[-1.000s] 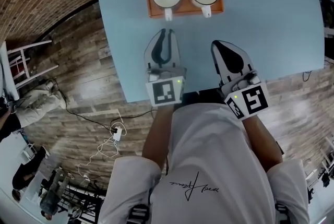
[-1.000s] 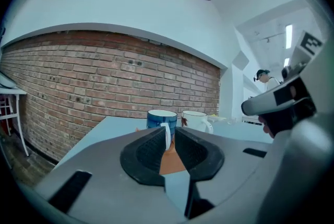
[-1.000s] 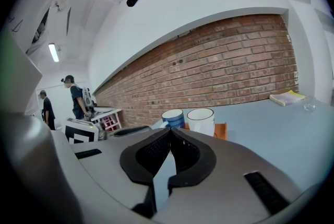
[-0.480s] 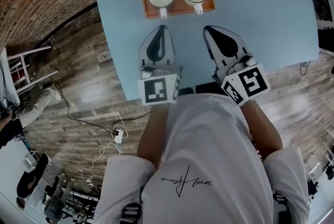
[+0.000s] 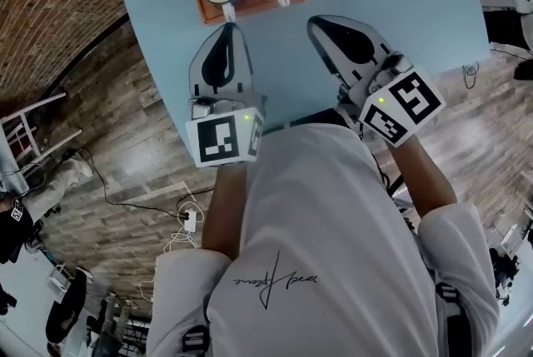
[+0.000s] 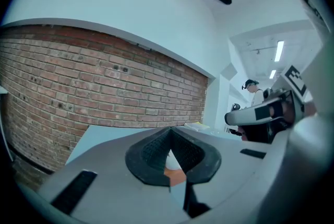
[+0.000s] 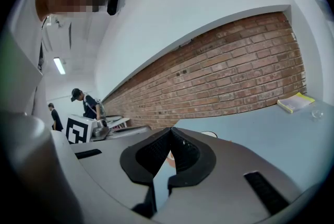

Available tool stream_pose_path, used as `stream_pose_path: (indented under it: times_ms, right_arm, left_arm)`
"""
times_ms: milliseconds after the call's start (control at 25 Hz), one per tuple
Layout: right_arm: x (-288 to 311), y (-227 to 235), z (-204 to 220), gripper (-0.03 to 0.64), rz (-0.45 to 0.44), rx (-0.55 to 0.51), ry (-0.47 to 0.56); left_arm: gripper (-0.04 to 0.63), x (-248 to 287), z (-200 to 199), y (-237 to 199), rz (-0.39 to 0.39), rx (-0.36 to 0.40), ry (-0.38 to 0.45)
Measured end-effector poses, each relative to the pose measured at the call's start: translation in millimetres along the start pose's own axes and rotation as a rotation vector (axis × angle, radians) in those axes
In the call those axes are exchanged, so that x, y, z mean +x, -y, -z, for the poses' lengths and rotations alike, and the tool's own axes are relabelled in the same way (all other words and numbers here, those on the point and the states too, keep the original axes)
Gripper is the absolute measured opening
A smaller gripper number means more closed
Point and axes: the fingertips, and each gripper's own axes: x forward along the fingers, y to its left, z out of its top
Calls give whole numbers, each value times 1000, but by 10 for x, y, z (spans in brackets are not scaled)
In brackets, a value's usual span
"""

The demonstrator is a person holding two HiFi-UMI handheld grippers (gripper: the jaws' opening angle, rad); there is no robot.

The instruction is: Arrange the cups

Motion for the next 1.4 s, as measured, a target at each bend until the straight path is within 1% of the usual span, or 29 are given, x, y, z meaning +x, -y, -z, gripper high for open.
stream_pose_path:
  times_ms: [320,400,560,680,960,1080,1160,1280,1400]
  right_arm:
    - [-73,-52,-148,20,-10,-9,4]
    - [-77,-80,-186,20,-27,-13,6]
    - [-118,-101,-243,20,-58,16,-1]
    - [-172,-124,-303,20,-66,-6,-2]
    - [-224,-237,-376,18,-76,-42,-5]
    - [-266,-283,-399,18,-84,-56,-5]
    - [-295,-313,-399,18,-94,-45,1]
    - [-359,-343,-395,18,-111,-32,8]
    - [-417,-370,-400,18,-103,-56,8]
  left_arm:
    - [9,-17,-142,25,43,26,5]
    - [9,-11,-168,57,58,36,4]
    - [9,-31,-227,135,84,41,9]
    - [9,-62,-271,180,93,47,5]
    - [9,-131,-360,178,97,37,11]
    - [9,-156,-380,221,111,26,11]
    - [9,-188,-380,249,126,29,13]
    - [9,-220,-357,311,143,30,0]
    - [9,-237,-352,354,149,17,-11]
